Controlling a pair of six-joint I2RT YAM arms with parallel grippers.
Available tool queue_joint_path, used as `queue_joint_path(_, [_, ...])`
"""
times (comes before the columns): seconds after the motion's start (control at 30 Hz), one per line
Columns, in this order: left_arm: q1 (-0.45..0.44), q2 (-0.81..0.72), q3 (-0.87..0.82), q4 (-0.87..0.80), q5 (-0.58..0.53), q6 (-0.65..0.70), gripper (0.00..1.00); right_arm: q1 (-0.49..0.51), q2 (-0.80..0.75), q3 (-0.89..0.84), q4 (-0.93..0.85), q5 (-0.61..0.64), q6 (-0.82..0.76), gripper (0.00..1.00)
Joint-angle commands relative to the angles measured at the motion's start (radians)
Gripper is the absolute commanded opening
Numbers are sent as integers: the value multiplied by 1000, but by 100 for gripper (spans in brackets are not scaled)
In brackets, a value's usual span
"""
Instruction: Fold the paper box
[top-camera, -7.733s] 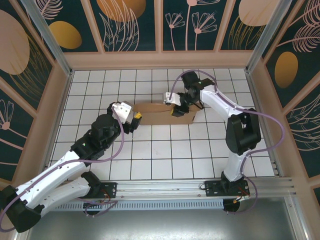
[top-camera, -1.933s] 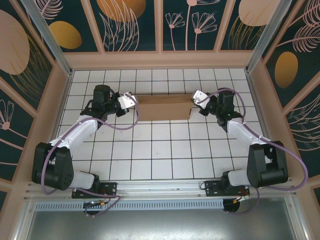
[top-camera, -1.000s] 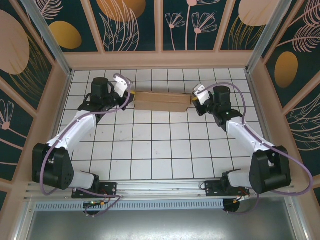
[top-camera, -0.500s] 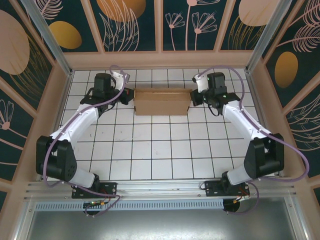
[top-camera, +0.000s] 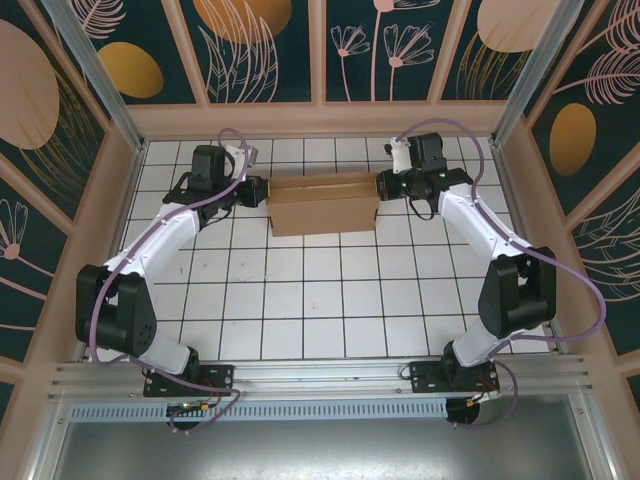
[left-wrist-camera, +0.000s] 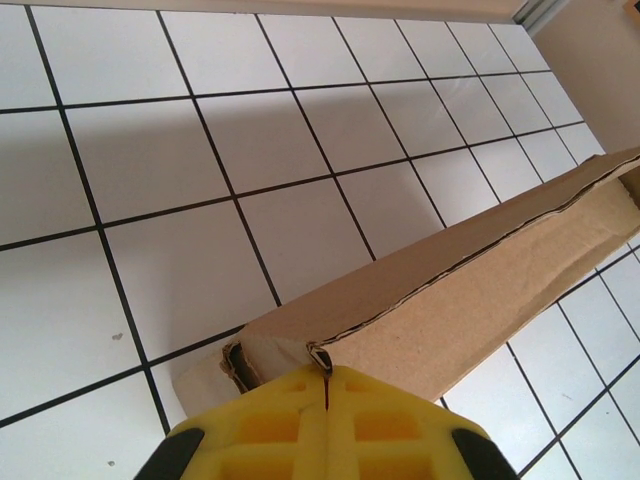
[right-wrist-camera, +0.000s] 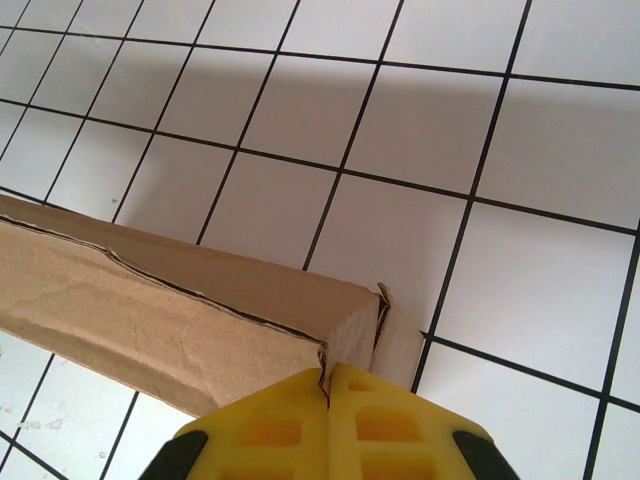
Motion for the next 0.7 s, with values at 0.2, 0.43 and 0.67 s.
queue_joint_path(0.2, [-28,22,45,-19,67,-14,0,39,37,39,-62,-76,62,0])
queue_joint_path(0.43, [-28,26,68,-43,47,-29,0,91,56,10,-89,101,-9,0])
queue_joint_path(0.67, [-27,32,59,-49,34,-34,0,128,38,-25,-74,209,-33,0])
